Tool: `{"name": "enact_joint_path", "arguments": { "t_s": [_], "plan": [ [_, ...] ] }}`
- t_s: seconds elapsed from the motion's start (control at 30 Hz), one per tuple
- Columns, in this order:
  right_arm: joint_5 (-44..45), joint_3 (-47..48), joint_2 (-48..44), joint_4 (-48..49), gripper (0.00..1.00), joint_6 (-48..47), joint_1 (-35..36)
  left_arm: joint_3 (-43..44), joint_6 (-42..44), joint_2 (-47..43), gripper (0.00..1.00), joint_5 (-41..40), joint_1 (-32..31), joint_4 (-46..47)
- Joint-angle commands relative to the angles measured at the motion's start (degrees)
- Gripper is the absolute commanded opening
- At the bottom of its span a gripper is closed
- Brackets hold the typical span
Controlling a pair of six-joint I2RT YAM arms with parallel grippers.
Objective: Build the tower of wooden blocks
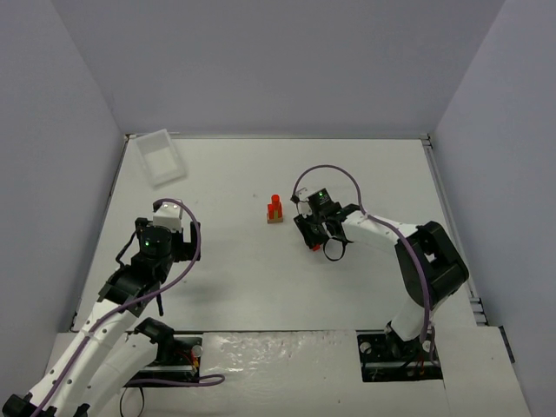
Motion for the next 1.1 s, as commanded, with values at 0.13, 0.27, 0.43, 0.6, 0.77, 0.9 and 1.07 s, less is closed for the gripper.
{"name": "enact_joint_path", "arguments": {
  "t_s": [0.13, 0.27, 0.43, 0.6, 0.77, 0.9, 1.07],
  "plan": [
    [1.7, 1.9, -0.8, 0.7, 0.32, 0.9, 0.4, 0.5, 0.7, 0.4, 0.96, 0.0, -0.2, 3.2],
    [2.4, 1.9, -1.1, 0.6, 0.24, 0.9, 0.4, 0.5, 0.8, 0.4, 0.96, 0.0, -0.2, 3.2],
    [2.2, 2.1, -2.9, 0.5, 0.0, 0.4, 0.4, 0.5, 0.8, 0.2, 0.96, 0.0, -0.2, 3.2],
    [-0.3, 9.2, -8.4, -5.8, 0.0, -5.1, 0.4, 0.5, 0.8, 0.4, 0.96, 0.0, -0.2, 3.2],
    [-4.5, 21.8, -9.1, -15.4, 0.0, -17.0, 0.6, 0.5, 0.9, 0.4, 0.96, 0.1, -0.2, 3.2],
    [-6.3, 32.7, -7.9, -22.5, 0.0, -26.0, 0.7, 0.6, 0.9, 0.5, 0.96, 0.2, -0.2, 3.2],
    [-12.8, 41.1, -3.6, -26.8, 0.0, -36.9, 0.7, 0.6, 1.0, 0.7, 0.96, 0.3, -0.2, 3.3]
  ]
}}
